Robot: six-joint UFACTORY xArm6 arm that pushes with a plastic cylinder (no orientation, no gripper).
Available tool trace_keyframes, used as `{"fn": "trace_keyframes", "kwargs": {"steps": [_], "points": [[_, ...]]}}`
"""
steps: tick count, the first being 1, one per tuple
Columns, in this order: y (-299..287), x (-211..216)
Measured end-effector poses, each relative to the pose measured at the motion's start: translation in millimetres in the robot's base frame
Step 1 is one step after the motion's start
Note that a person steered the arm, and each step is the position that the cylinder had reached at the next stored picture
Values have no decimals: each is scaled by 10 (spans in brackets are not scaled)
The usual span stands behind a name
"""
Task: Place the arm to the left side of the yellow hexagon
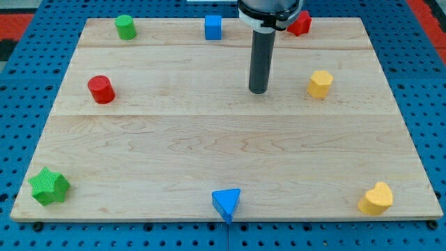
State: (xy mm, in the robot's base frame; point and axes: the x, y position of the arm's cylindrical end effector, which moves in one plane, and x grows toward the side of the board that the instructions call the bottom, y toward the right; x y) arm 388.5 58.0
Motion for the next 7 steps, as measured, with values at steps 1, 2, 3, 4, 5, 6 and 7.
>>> {"fn": "trace_keyframes", "kwargs": {"steps": [1,2,3,4,5,6,7], "points": [[22,0],[45,0],[65,0],[94,0],[118,0],[144,0],[163,0]]}}
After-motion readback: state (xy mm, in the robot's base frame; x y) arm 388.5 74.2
